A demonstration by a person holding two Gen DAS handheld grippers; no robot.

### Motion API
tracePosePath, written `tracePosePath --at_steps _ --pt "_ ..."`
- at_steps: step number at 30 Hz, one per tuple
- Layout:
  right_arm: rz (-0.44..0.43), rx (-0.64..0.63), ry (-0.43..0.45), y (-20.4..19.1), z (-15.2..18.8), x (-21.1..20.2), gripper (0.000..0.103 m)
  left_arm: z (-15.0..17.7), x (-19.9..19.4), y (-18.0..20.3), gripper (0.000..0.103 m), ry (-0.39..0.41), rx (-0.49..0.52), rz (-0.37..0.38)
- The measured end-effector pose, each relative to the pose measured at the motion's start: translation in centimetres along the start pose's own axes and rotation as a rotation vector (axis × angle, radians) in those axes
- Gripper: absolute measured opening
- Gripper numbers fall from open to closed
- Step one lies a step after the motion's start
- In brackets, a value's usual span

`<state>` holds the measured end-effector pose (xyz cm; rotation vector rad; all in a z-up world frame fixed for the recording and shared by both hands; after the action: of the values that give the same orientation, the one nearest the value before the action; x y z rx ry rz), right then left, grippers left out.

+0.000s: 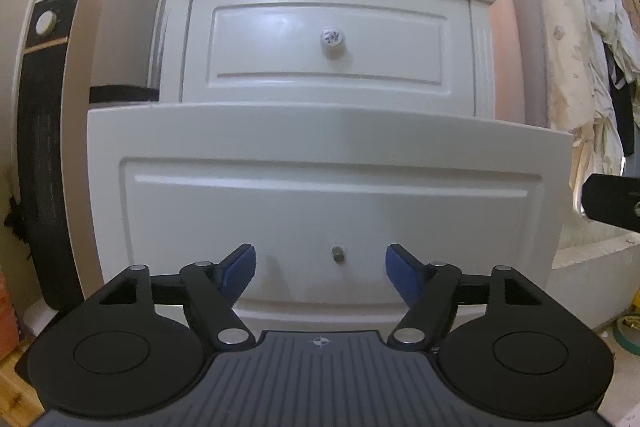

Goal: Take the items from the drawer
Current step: 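Open the left tool, release the knob and back away from the drawer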

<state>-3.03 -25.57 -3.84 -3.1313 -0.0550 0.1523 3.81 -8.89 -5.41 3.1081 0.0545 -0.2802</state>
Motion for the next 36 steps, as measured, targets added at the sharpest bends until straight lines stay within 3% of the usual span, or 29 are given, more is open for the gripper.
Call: tracePosePath --at_steps 2,8,20,31,36 --pt "0.003 0.002 0.001 0.0 0.0 0.0 0.103 -0.1 -0.1 0.0 0.092 0.001 0.005 0.014" --pt "0.012 0.004 0.006 -0.1 0.0 0.0 0.103 -0.7 -0.7 -0.6 0.103 -0.010 -0.007 0.036" --pt "0.023 0.005 -0.002 -0.7 -0.3 0.6 0.103 -2.4 -2.4 -2.2 0.103 -0.017 0.071 0.038" --pt "0.039 -0.026 0.020 -1.9 -2.5 2.3 0.103 -8.2 -2.5 -5.0 0.103 0.007 0.057 0.039" --pt "0.037 -0.021 0.017 -2.4 -3.7 3.8 0.103 -9.8 -0.6 -5.3 0.103 -0.064 0.099 0.068"
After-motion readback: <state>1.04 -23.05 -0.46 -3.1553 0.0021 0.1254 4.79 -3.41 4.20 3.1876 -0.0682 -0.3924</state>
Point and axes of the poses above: each gripper's, at about its wrist camera, not at the fingertips, and x roughly the way its jaws point, y to its right, z to its underside, the point moved 4 cm from there along x, roughly the way its jaws point, and after that the axes turned 1 degree about -y, right-handed, at the moved point
